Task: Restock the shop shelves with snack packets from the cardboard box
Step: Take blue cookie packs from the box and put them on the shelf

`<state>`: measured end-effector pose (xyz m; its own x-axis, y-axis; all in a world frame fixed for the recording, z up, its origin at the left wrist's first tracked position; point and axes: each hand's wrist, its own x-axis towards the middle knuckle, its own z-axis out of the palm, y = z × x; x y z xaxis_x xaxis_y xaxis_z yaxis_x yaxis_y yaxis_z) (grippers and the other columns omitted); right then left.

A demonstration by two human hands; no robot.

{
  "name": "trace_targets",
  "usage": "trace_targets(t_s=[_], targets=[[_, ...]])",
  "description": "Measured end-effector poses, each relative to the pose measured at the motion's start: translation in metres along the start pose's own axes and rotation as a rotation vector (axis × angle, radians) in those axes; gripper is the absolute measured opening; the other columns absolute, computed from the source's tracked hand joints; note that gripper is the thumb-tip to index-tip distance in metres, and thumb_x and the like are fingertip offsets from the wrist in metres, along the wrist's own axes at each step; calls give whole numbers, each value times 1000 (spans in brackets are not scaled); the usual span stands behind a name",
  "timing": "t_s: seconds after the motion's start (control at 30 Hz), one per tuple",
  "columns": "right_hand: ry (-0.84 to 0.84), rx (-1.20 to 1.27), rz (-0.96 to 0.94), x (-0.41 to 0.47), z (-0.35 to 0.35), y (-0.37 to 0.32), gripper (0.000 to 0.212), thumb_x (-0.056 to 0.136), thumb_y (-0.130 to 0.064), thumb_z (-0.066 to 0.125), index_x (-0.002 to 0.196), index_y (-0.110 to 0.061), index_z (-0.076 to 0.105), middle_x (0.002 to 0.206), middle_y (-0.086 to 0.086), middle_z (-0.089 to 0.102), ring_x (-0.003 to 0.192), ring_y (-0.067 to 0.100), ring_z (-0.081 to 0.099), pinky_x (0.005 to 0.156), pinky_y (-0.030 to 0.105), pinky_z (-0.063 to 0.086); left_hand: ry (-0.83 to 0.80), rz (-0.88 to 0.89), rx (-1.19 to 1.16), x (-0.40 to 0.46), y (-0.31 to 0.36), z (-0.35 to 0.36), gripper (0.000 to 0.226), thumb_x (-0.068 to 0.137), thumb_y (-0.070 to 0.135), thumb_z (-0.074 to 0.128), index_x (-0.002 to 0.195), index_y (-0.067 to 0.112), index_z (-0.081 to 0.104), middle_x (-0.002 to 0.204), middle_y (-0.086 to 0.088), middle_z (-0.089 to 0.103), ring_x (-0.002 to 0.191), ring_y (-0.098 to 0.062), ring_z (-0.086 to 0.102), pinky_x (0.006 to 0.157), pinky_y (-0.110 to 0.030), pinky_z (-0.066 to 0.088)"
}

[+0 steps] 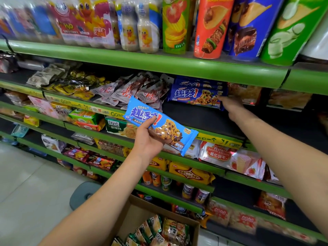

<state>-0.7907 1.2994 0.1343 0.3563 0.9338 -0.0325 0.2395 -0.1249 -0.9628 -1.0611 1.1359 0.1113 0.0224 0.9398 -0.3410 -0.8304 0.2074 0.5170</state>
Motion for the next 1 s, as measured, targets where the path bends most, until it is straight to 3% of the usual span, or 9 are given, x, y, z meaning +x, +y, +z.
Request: trace_targets(t_s=[0.2,0.33,0.43,0.47,0.53,0.6,0.67,0.77,1.0], targets=[[-34,-12,39,2,4,-7,44,94,-26,65,132,-6,58,135,9,59,121,23,57,95,29,44,26,3,-13,-2,5,-2,22,82,16,72,104,13,69,101,-12,77,86,-32,75,67,-57,58],[-87,7,40,3,-2,-7,38,94,-19,64,129,-4,59,131,12,62,109,21,60,79,25,47,37,1,-19,-4,6,-2,32,83,17,72,114,14,66,106,-11,76,91,-32,74,71,-57,58],[-89,6,51,7,-10,-5,40,93,-20,65,130,-5,59,133,13,61,117,25,60,91,32,48,38,9,-28,-4,7,-4,31,83,17,71,113,14,66,106,-11,76,91,-31,74,73,-57,58],[-66,-5,46,7,-12,-3,39,93,-21,66,128,-5,60,132,13,62,116,25,61,87,30,49,35,12,-31,-4,7,-5,30,83,17,71,113,15,66,107,-10,76,92,-31,74,76,-57,58],[-1,-47,13,5,-12,-1,37,92,-23,67,124,-4,64,126,14,65,101,20,62,64,19,46,18,9,-33,-3,7,-6,26,84,16,70,110,14,67,108,-11,75,95,-32,74,82,-58,57],[13,-86,-24,4,-7,1,34,93,-22,65,123,-4,65,124,15,66,96,18,60,54,11,39,5,0,-31,-3,5,-5,23,83,16,70,106,14,68,106,-12,76,92,-32,74,79,-59,57],[2,-122,-41,2,0,2,36,96,-24,61,126,-5,62,128,14,64,102,20,60,66,14,45,-1,0,-28,-3,3,-2,22,81,15,71,103,14,68,102,-12,76,88,-32,75,70,-58,58],[21,-196,-52,-1,6,3,40,96,-29,59,130,-6,60,133,15,61,117,27,60,94,32,47,-4,6,-27,-3,2,1,25,77,14,73,101,14,68,100,-12,77,87,-31,75,70,-58,58],[-1,-155,1,6,7,2,35,98,-25,56,127,-6,59,133,18,60,120,34,58,102,44,47,7,-3,-11,-3,3,1,26,79,15,73,104,14,67,100,-12,77,88,-32,75,69,-57,58]])
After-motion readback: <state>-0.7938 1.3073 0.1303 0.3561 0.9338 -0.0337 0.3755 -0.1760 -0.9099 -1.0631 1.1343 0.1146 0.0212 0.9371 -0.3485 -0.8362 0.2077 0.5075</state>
